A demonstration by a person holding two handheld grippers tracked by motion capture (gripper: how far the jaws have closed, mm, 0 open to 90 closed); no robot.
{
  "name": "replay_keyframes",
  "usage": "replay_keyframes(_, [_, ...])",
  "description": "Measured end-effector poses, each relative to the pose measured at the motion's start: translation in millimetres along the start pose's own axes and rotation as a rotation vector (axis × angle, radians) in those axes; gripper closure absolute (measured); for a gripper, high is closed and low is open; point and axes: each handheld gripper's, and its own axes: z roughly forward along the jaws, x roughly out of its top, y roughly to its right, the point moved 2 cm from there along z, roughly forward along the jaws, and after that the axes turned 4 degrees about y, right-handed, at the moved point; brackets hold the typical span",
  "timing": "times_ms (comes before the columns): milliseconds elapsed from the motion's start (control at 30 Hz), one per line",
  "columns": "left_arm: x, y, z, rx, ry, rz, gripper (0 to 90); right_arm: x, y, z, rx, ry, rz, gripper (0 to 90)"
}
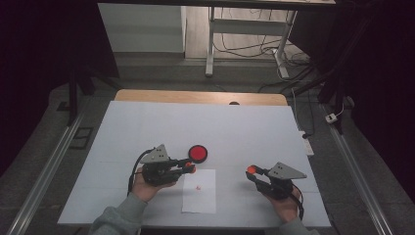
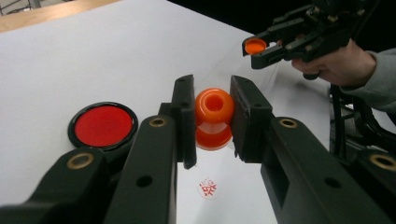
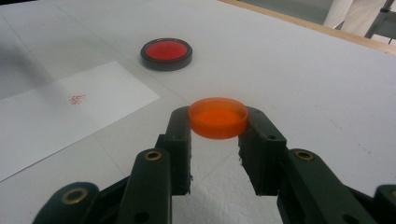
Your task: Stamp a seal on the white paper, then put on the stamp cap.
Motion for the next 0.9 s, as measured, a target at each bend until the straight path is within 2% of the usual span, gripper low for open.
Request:
replay_keyframes(267, [2.4,-2.9,-5.8,0.001,0.008,-0.013,72.2,-0.3,-0.1,0.6,0.002,-0.005,-0.003,64.6])
replay_keyframes(900, [1.9,-2.9,-4.6,0.005,-0.008,-0.013,72.2,0.9,-2.6,2.4,0.012,0.001,-0.007,64.7])
